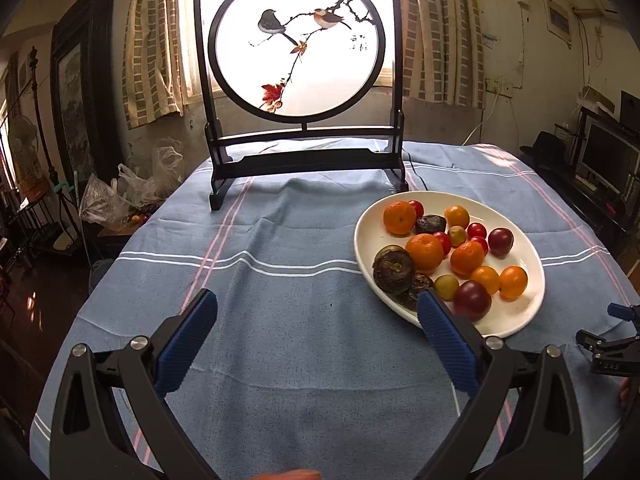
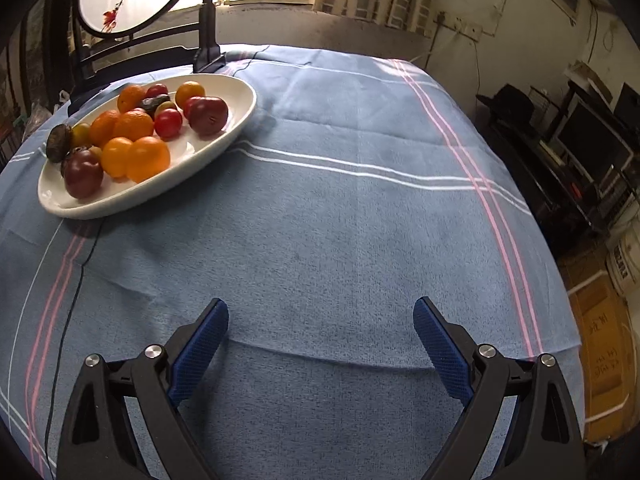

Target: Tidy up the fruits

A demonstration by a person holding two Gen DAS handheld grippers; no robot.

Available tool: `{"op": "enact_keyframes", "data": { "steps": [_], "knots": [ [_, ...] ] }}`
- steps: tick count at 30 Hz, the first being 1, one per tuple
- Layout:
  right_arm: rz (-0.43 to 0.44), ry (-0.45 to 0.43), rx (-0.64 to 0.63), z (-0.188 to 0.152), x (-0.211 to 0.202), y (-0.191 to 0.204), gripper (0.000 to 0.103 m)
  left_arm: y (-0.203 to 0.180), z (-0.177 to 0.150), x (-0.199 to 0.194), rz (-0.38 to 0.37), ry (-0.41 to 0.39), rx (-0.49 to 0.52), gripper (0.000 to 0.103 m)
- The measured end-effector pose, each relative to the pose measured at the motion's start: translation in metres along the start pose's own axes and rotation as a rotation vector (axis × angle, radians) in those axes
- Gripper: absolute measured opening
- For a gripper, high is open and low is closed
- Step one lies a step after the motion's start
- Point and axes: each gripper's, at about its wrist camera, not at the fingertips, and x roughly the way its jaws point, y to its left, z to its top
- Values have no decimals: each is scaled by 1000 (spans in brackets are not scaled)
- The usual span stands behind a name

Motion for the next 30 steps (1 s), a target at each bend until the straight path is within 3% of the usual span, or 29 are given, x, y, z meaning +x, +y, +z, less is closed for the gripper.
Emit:
{"op": "enact_keyframes", "data": {
  "steps": [3,10,19,25,30],
  "knots": [
    [11,11,45,-4,7,-5,99,1,1,2,-1,2,6,98],
    [45,18,92,-5,9,-11,100,3,12,4,-21,-24,19,98],
    [48,18,94,-5,9,-10,100,18,8,23,-74,6,-61,98],
    [47,17,94,-5,9,-10,100,17,2,31,-8,-4,-38,98],
    [47,17,94,-5,9,-11,100,25,1,39,-8,36,-49,98]
  ]
}}
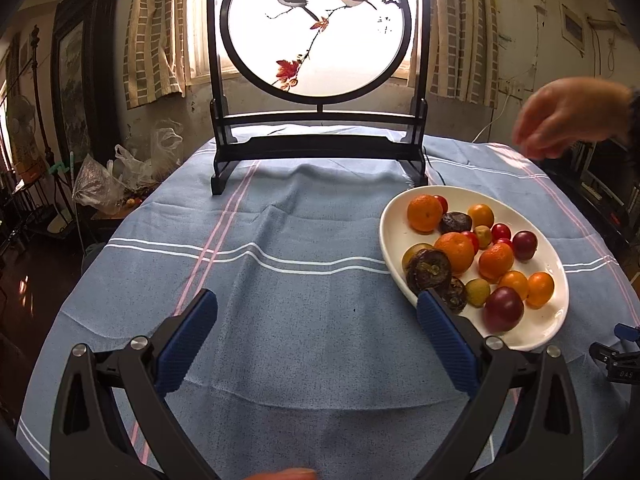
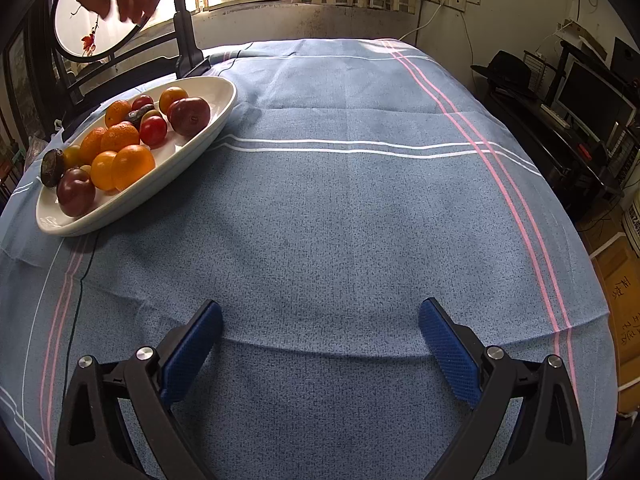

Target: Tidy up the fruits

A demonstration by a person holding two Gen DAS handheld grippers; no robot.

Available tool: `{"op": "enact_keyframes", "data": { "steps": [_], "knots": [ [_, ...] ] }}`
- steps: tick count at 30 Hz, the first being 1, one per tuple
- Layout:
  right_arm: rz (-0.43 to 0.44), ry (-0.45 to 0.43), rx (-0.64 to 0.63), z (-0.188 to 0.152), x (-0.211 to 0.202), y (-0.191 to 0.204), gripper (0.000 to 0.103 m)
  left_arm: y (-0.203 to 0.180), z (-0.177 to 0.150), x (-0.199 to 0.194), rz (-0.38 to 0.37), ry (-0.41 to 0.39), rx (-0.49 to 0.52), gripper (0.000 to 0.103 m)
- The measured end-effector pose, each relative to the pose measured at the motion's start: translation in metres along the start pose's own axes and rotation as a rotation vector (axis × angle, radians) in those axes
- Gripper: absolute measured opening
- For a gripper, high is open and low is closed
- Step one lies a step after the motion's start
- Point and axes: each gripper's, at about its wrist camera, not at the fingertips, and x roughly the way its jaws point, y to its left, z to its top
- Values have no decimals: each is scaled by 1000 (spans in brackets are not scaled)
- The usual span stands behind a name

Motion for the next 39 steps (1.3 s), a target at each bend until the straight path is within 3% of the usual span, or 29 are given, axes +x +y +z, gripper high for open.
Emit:
{"op": "enact_keyframes", "data": {
  "steps": [5,10,15,17,22,28,31,39],
  "knots": [
    [0,0,0,0,0,0,100,10,0,2,-38,59,-57,98],
    [0,0,0,0,0,0,100,16,-2,14,3,107,-92,98],
    [0,0,0,0,0,0,100,33,-5,27,93,146,-156,98],
    [0,-1,0,0,0,0,100,35,-6,30,149,138,-145,98],
    [0,-1,0,0,1,0,100,22,-9,34,190,156,-52,98],
    [-1,-1,0,0,0,0,100,29,-20,49,231,237,-113,98],
    [-1,-1,0,0,0,0,100,27,-27,56,215,276,-137,98],
    [-1,-1,0,0,0,0,100,10,-38,64,227,295,-56,98]
  ]
}}
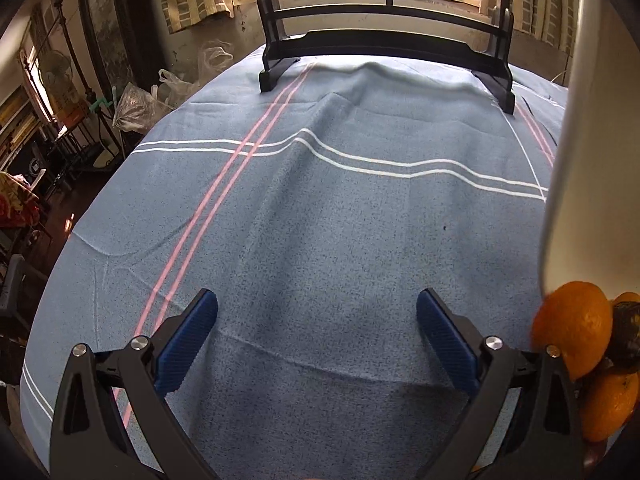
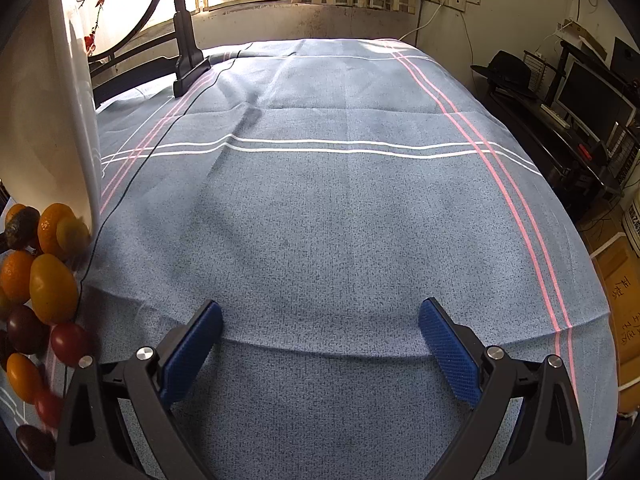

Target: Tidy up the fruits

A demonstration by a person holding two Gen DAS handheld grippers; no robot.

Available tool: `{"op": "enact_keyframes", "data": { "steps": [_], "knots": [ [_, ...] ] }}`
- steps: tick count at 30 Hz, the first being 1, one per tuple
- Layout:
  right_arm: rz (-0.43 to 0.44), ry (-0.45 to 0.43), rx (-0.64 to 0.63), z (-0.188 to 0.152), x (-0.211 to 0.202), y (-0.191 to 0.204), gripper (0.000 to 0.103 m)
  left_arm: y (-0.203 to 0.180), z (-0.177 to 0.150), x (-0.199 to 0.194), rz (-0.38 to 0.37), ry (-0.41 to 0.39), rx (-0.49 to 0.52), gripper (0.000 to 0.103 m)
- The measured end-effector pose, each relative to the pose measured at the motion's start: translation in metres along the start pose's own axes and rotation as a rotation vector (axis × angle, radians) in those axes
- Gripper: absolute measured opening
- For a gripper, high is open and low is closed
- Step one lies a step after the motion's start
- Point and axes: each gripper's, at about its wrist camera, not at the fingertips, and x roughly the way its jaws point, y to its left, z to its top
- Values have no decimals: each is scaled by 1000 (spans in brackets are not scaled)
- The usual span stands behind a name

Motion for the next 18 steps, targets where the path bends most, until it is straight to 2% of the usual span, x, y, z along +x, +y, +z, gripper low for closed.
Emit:
{"op": "enact_keyframes", "data": {
  "steps": [18],
  "knots": [
    [0,-1,0,0,0,0,100,-8,-4,-3,7,-9,35,98]
  ]
}}
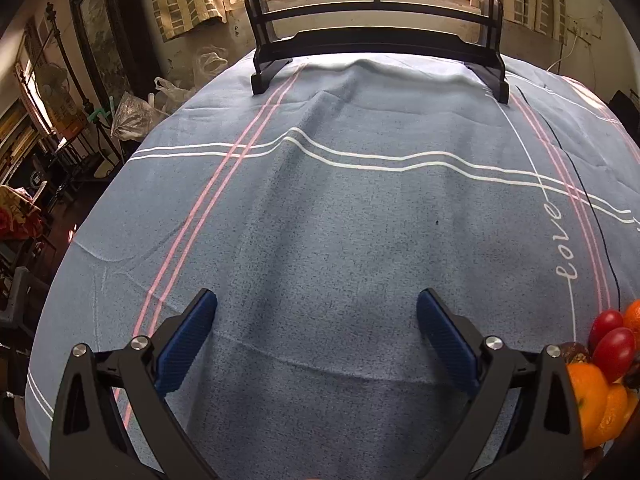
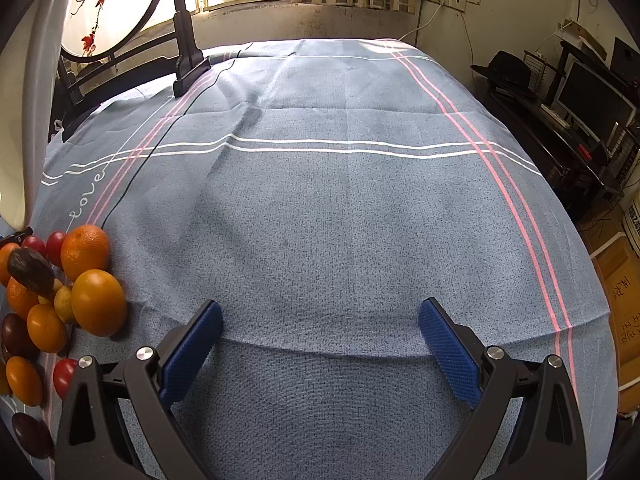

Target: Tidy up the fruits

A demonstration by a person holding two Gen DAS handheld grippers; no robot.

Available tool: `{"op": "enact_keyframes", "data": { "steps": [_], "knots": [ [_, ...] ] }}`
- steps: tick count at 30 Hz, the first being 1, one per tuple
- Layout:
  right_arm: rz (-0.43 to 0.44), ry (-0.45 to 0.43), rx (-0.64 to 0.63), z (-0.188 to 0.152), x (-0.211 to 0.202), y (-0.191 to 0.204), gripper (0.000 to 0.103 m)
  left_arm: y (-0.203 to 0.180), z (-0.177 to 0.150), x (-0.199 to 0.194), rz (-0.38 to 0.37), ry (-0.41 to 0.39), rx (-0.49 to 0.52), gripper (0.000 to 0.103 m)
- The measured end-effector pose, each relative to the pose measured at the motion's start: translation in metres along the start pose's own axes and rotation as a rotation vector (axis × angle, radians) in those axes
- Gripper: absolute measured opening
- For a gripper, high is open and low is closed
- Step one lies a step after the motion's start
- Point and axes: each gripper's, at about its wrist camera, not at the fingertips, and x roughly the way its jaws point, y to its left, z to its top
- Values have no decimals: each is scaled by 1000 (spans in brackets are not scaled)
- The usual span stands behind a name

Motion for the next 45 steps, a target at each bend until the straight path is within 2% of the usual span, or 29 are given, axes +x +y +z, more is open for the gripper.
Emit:
{"op": "enact_keyframes", "data": {
  "steps": [7,17,21,32,37,41,45],
  "knots": [
    [0,0,0,0,0,0,100,-10,-5,-6,19,-33,51,98],
    [0,0,0,0,0,0,100,-13,-6,-13,-12,-42,66,98],
    [0,0,0,0,0,0,100,-17,-8,-9,-42,-20,77,98],
    [0,0,0,0,-1,1,100,-23,-12,-19,-44,-55,109,98],
    [0,0,0,0,-1,0,100,-21,-8,-33,-63,-104,115,98],
    [0,-1,0,0,0,0,100,-25,-7,-64,-90,-228,144,98],
    [-1,-1,0,0,0,0,100,-26,-8,-88,-113,-266,157,98]
  ]
}}
